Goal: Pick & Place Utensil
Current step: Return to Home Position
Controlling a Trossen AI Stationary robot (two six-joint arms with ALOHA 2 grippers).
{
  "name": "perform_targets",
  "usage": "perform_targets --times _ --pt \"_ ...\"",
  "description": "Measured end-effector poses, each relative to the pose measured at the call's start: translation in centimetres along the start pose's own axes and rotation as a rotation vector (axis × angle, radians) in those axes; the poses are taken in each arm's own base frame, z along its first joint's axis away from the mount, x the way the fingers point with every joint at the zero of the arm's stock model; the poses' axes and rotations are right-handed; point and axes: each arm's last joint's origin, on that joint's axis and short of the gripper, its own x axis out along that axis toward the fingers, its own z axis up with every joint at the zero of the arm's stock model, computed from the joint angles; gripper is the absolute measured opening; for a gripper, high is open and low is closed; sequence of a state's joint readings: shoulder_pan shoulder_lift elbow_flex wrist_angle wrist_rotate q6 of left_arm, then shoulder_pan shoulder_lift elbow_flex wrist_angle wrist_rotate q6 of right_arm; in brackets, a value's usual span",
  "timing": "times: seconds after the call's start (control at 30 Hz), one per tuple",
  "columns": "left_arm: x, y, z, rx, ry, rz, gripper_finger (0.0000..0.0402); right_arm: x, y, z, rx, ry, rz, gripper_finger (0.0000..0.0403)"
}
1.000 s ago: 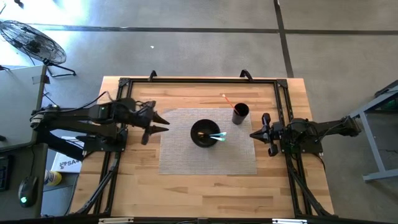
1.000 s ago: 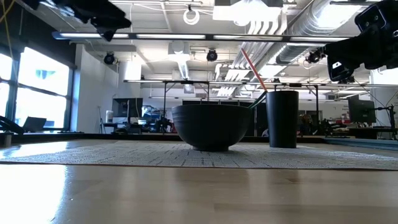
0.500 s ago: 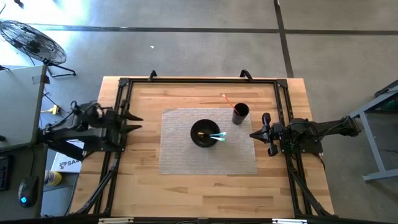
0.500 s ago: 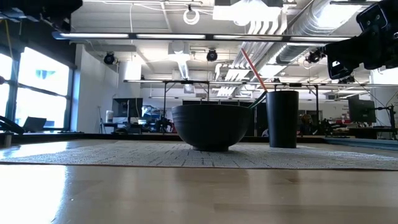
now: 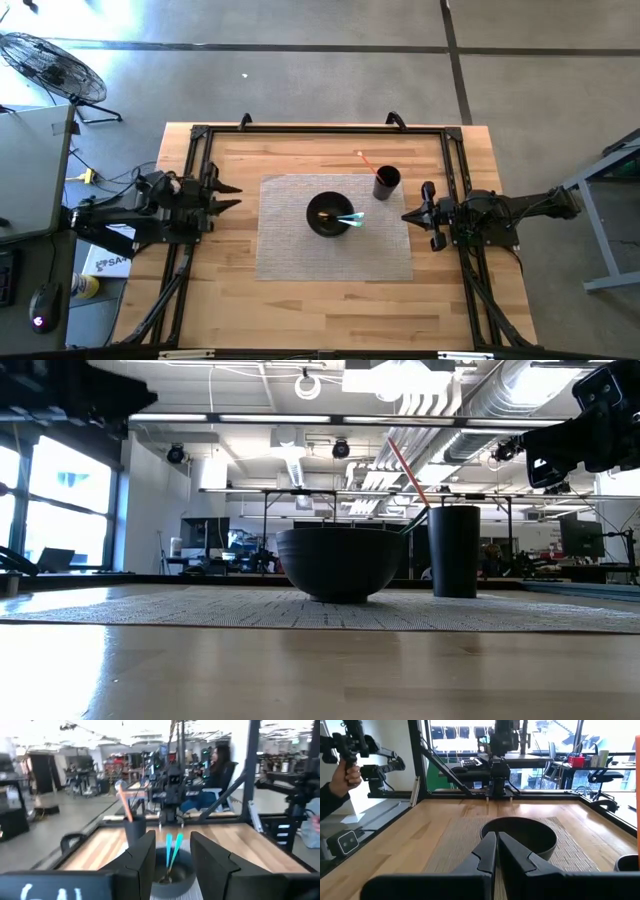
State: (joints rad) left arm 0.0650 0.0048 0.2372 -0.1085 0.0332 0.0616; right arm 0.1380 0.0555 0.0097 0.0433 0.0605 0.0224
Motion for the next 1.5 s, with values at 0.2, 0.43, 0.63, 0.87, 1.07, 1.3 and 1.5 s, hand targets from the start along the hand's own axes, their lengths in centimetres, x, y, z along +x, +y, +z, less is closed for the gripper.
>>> perform_targets --times 0.2,0.43,0.63,0.87,1.07,1.3,1.5 --pt "1.0 0.0 -3.5 -0.020 0.013 0.076 0.0120 0.0 0.0 0.0 0.002 0.004 0.000 0.0012" --pt "1.3 0.1 -5.6 -0.034 0.033 0.153 0.0120 0.0 0.0 0.0 0.002 0.004 0.000 0.0012" --pt "1.3 0.1 -5.9 -0.042 0.049 0.152 0.0120 0.0 0.0 0.0 0.002 0.004 0.000 0.0012" --pt "1.3 0.2 -6.3 -0.039 0.097 0.169 0.0120 0.0 0.0 0.0 0.002 0.004 0.000 0.0012" --pt "1.3 0.2 -6.3 -0.039 0.097 0.169 0.0120 0.0 0.0 0.0 0.003 0.004 0.000 0.0012" --pt "1.3 0.1 -6.4 -0.039 0.098 0.169 0.0120 0.0 0.0 0.0 0.003 0.004 0.000 0.0012" --pt "1.3 0.1 -6.4 -0.039 0.098 0.169 0.0120 0.0 0.0 0.0 0.003 0.004 0.000 0.0012"
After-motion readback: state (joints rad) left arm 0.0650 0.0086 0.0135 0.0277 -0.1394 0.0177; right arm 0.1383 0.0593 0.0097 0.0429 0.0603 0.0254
